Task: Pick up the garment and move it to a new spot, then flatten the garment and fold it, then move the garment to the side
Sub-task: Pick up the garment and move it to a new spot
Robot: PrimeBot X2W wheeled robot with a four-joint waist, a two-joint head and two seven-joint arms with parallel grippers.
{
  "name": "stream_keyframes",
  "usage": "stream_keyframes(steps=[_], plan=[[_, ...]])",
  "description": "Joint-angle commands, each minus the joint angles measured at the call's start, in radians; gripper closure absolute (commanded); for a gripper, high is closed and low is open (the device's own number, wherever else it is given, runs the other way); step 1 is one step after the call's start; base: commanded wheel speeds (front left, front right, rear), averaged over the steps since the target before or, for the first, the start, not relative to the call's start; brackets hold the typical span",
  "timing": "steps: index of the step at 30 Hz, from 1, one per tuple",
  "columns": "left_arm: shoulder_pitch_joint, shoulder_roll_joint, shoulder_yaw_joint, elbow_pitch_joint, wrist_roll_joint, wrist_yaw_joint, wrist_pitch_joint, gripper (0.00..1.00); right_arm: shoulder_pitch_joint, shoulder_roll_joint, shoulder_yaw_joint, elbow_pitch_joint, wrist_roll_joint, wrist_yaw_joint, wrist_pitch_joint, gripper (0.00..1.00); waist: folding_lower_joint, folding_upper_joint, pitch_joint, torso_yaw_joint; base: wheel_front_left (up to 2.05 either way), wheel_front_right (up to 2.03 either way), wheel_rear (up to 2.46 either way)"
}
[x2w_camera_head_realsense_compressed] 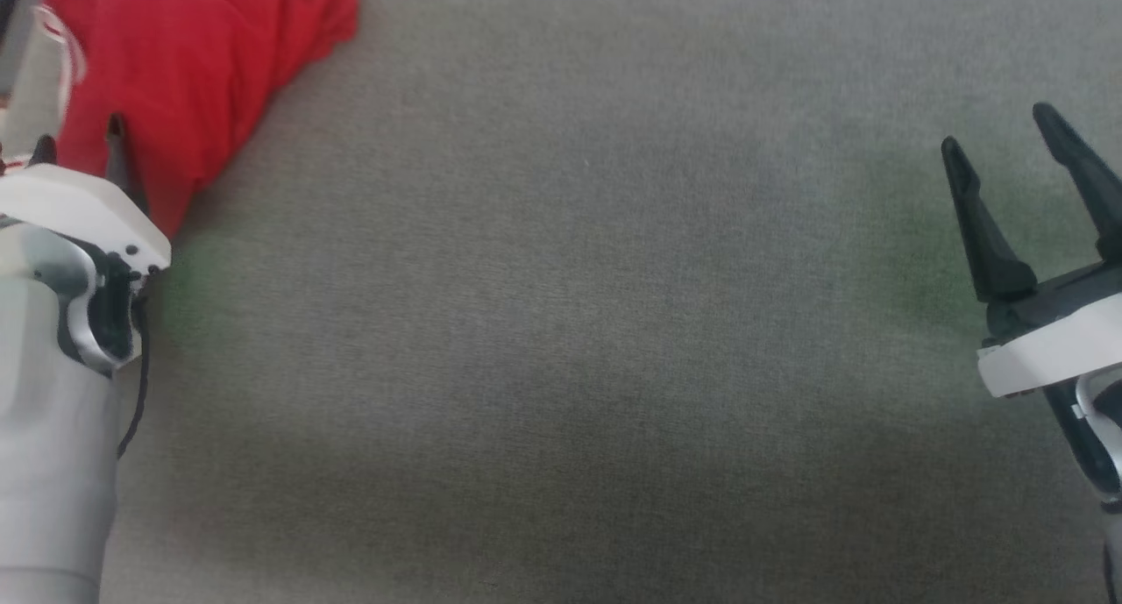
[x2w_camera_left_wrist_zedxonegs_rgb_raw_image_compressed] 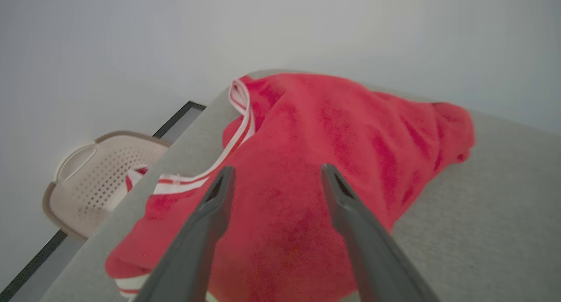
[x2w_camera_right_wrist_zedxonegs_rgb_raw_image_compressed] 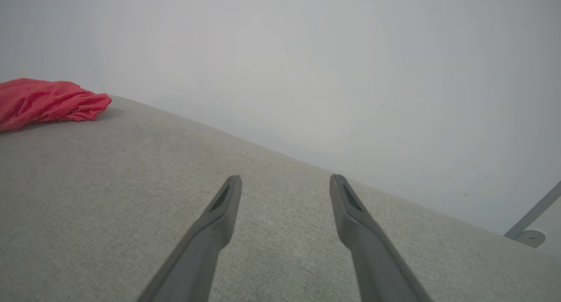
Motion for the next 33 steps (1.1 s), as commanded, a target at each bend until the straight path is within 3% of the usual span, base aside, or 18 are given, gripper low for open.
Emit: stream_keyframes(steps=[1, 16, 18, 19, 33], plan=[[-0.02, -0.003, 0.003, 0.025, -0.009, 0.001, 0.013, 0.0, -0.011, -0.005, -0.002, -0.011, 0.001, -0.001, 0.005, 0.0, 0.0, 0.0, 0.031, -0.015, 0.0, 0.0, 0.0], [-0.223, -0.028, -0.01, 0.454, -0.076, -0.029, 0.29, 0.0, -0.029, -0.046, -0.012, -0.105, 0.017, -0.001, 0.106, 0.0, 0.0, 0.0, 0.096, -0.025, 0.0, 0.0, 0.0], [-0.236, -0.031, -0.012, 0.473, -0.079, -0.034, 0.298, 0.57, -0.03, -0.044, -0.013, -0.109, 0.018, -0.001, 0.11, 0.0, 0.0, 0.0, 0.096, -0.024, 0.0, 0.0, 0.0], [-0.243, -0.032, -0.014, 0.477, -0.079, -0.038, 0.289, 1.0, -0.031, -0.043, -0.014, -0.11, 0.018, -0.001, 0.112, 0.0, 0.0, 0.0, 0.096, -0.024, 0.0, 0.0, 0.0], [-0.339, 0.07, -0.041, 0.442, -0.029, -0.079, 0.053, 1.0, 0.0, 0.016, -0.031, -0.044, 0.003, -0.001, 0.06, 0.0, 0.0, 0.0, -0.018, 0.002, 0.0, 0.0, 0.0]])
